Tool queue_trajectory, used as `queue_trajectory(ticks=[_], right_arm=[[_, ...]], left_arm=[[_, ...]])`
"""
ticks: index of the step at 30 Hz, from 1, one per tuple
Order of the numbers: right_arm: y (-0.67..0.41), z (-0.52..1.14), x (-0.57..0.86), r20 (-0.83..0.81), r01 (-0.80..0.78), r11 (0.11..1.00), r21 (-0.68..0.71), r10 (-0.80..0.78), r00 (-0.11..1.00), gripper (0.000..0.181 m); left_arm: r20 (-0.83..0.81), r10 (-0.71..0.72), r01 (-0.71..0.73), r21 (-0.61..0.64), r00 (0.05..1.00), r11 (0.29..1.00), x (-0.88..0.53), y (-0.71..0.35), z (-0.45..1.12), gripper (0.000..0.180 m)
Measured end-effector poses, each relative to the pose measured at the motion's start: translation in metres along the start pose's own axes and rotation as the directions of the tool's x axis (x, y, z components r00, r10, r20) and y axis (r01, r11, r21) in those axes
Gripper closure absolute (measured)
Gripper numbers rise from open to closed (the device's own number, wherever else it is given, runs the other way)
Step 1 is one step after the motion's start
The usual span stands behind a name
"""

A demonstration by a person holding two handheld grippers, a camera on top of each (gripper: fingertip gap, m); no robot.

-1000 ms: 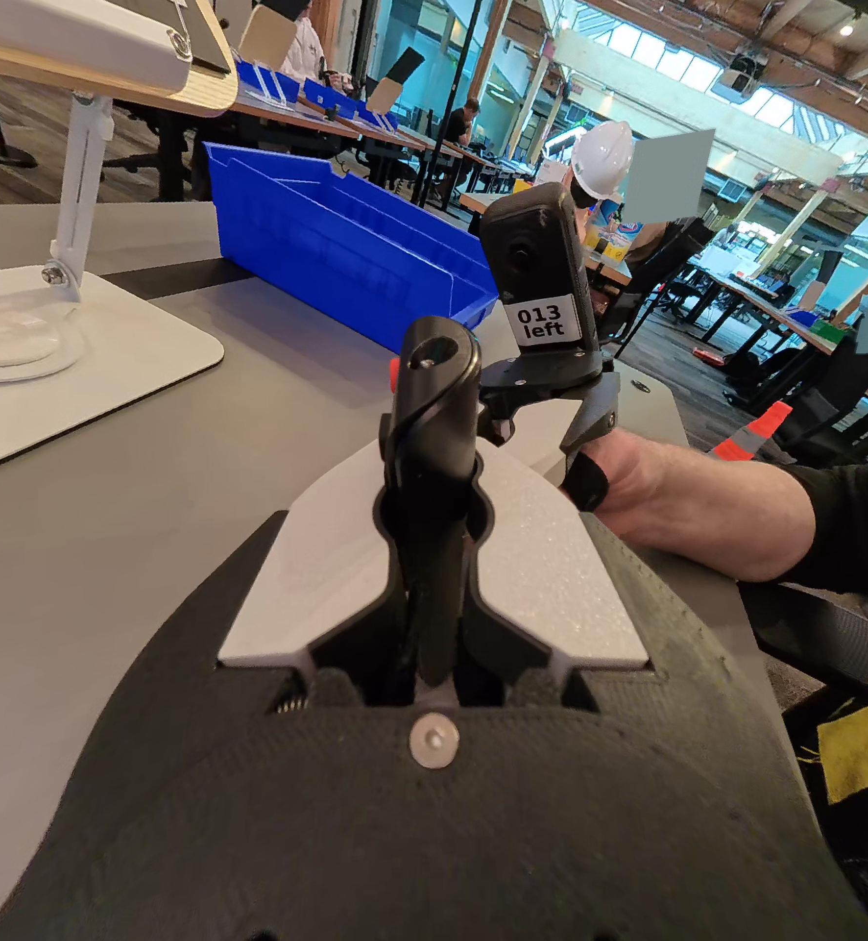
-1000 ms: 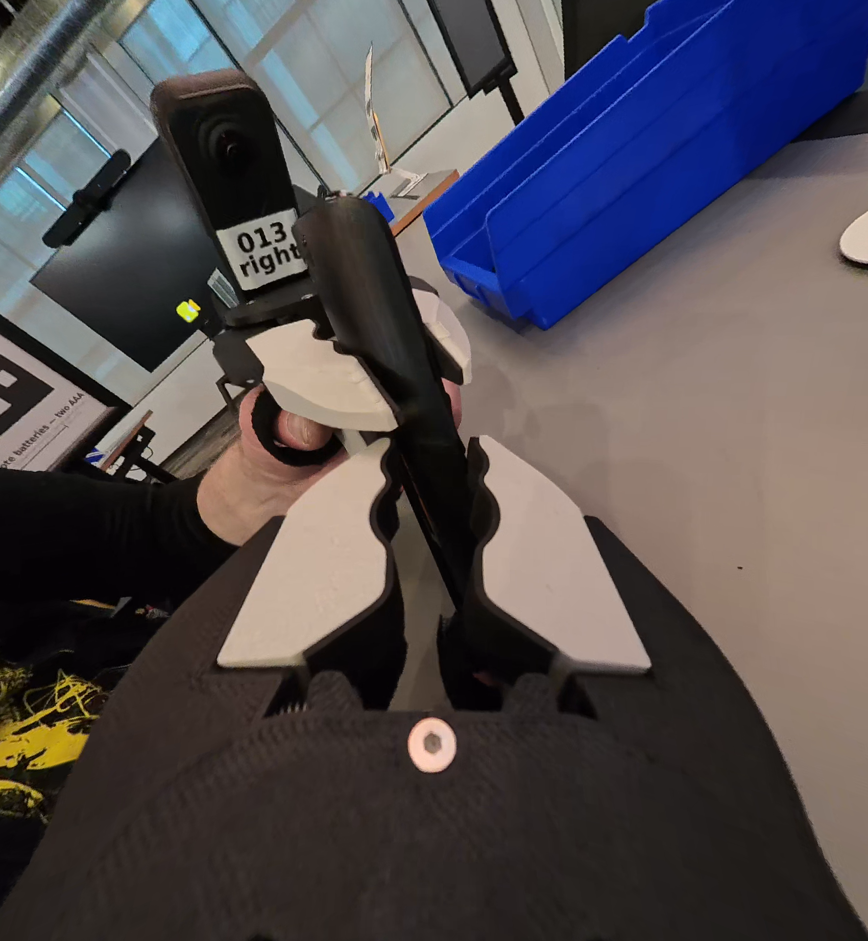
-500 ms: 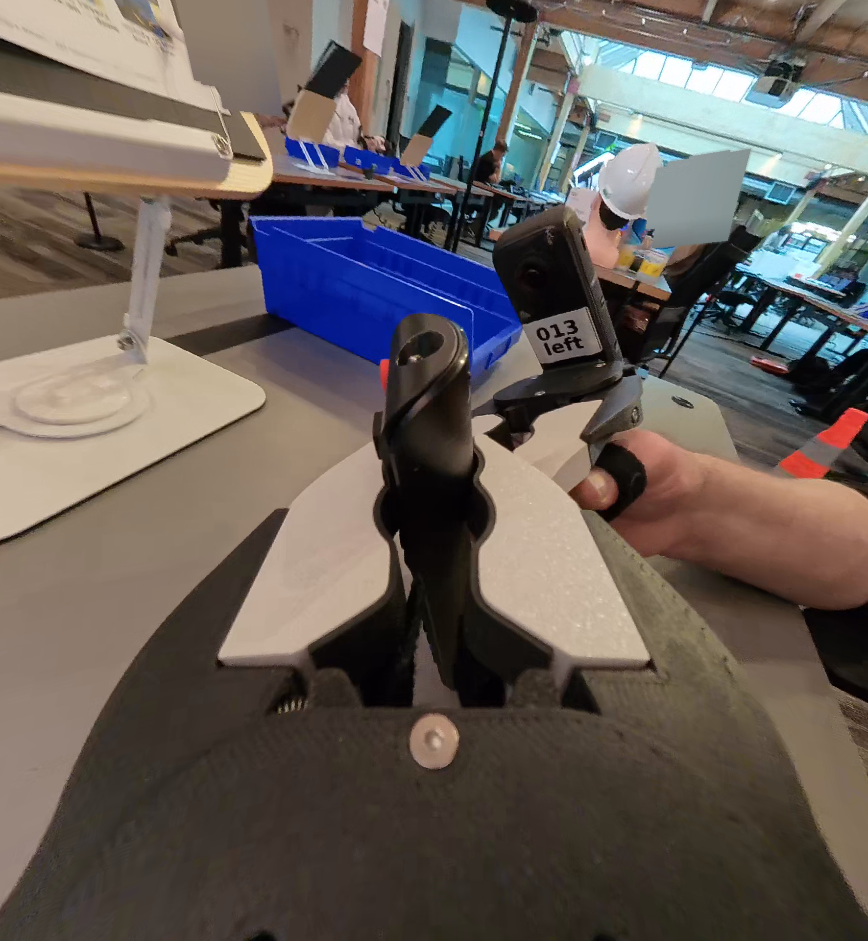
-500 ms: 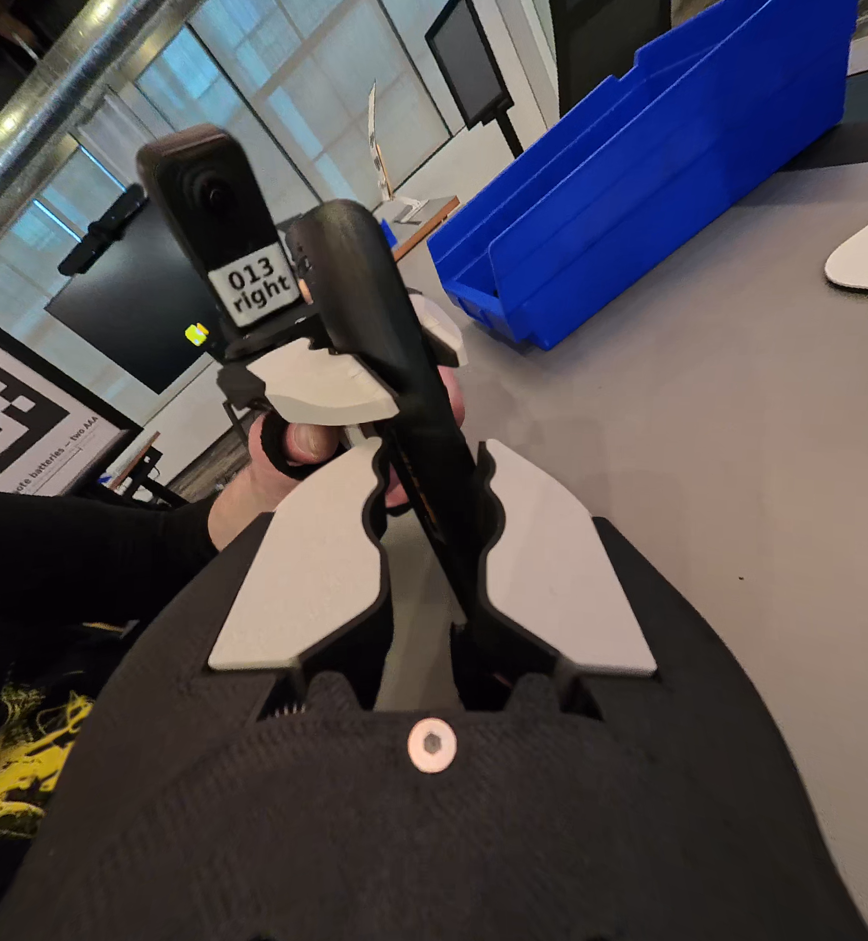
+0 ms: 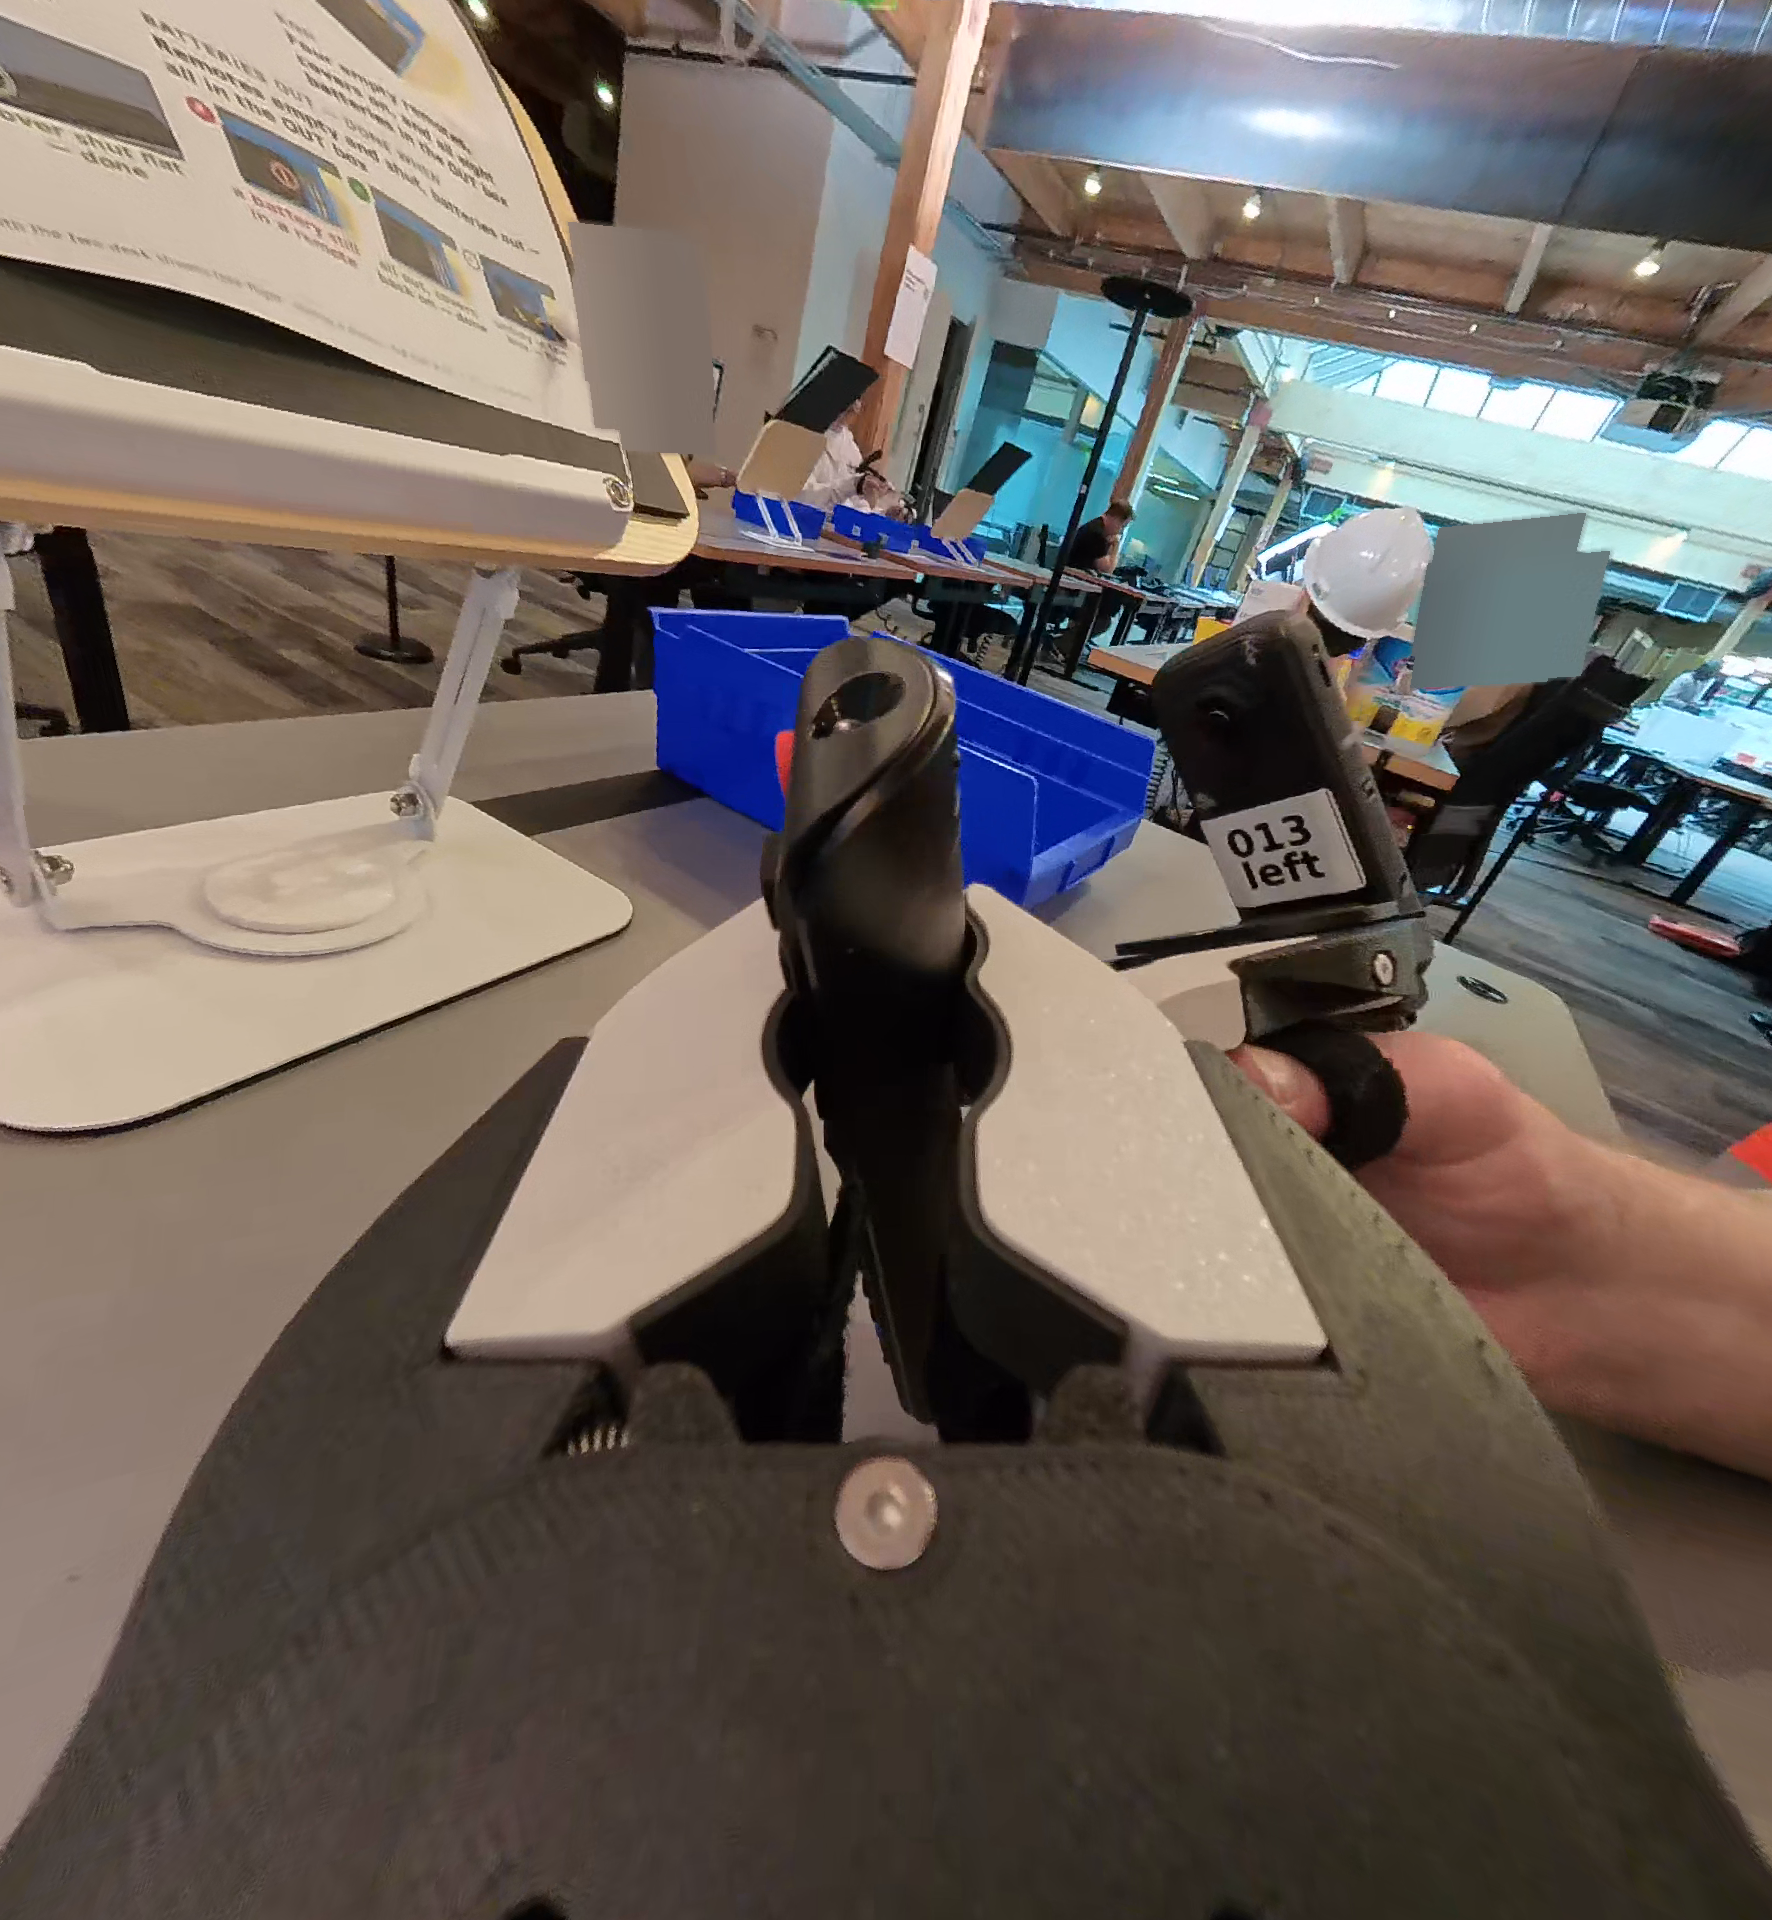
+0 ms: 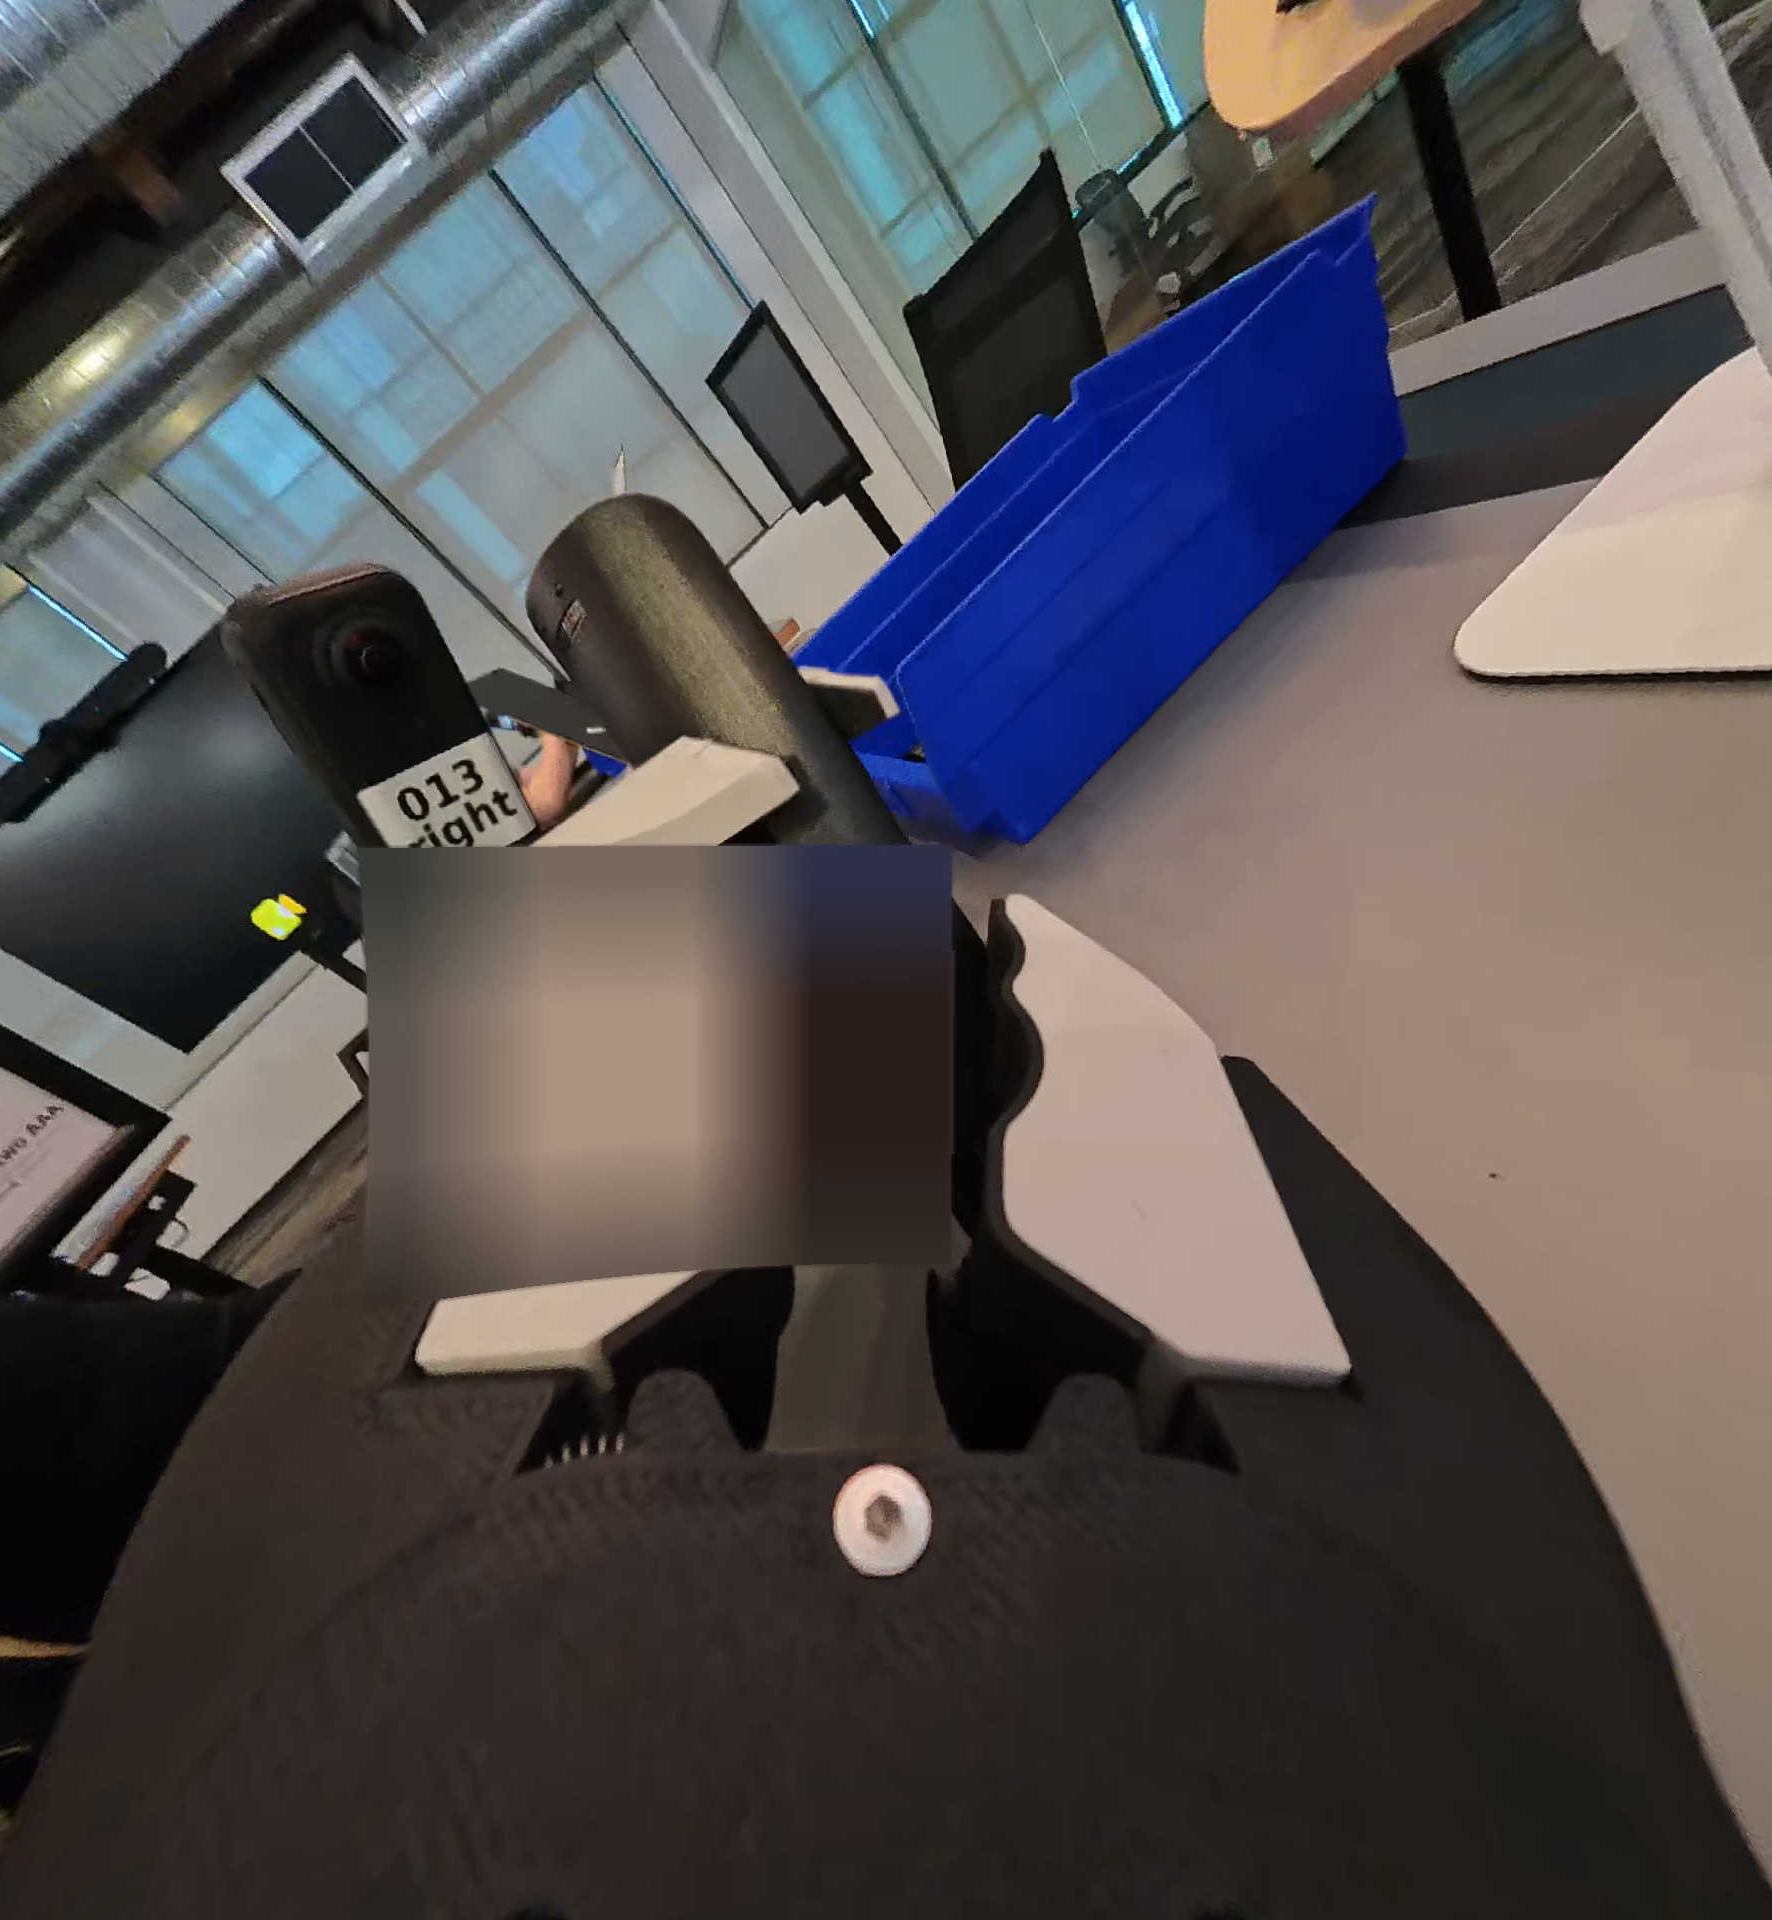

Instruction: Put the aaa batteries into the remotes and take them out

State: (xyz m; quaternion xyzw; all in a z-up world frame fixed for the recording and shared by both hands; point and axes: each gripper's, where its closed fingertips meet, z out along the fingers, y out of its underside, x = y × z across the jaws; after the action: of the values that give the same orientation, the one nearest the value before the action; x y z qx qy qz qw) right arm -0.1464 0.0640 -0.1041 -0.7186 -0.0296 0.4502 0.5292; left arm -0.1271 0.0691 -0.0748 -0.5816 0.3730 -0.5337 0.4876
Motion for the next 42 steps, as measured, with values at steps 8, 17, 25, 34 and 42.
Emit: queue_trajectory(ticks=[8, 17, 25, 34, 42], right_arm=[[-0.003, -0.002, 0.001, 0.009, -0.036, 0.999, 0.039, 0.036, 0.999, 0.143], [-0.002, -0.002, 0.006, -0.007, -0.009, 0.999, 0.038, 0.009, 1.000, 0.147], [-0.001, -0.004, 0.009, 0.010, 0.025, 1.000, 0.000, -0.025, 1.000, 0.159], [-0.004, -0.001, 0.009, -0.009, 0.077, 0.997, 0.005, -0.077, 0.997, 0.157], [-0.006, -0.001, 0.005, -0.009, 0.055, 0.998, 0.035, -0.054, 0.998, 0.145]], left_arm=[[0.043, 0.029, -0.030, 0.027, 0.999, 0.999, 0.002, -0.003, 0.003, 0.157], [0.082, 0.073, -0.073, 0.003, 0.994, 0.997, -0.001, 0.002, 0.007, 0.158], [0.098, 0.127, -0.123, -0.045, 0.987, 0.991, -0.001, 0.007, 0.009, 0.158], [0.064, 0.072, -0.071, -0.019, 0.995, 0.997, -0.005, 0.002, 0.008, 0.157], [0.024, 0.016, -0.018, 0.062, 1.000, 0.998, -0.004, -0.005, 0.005, 0.157]])
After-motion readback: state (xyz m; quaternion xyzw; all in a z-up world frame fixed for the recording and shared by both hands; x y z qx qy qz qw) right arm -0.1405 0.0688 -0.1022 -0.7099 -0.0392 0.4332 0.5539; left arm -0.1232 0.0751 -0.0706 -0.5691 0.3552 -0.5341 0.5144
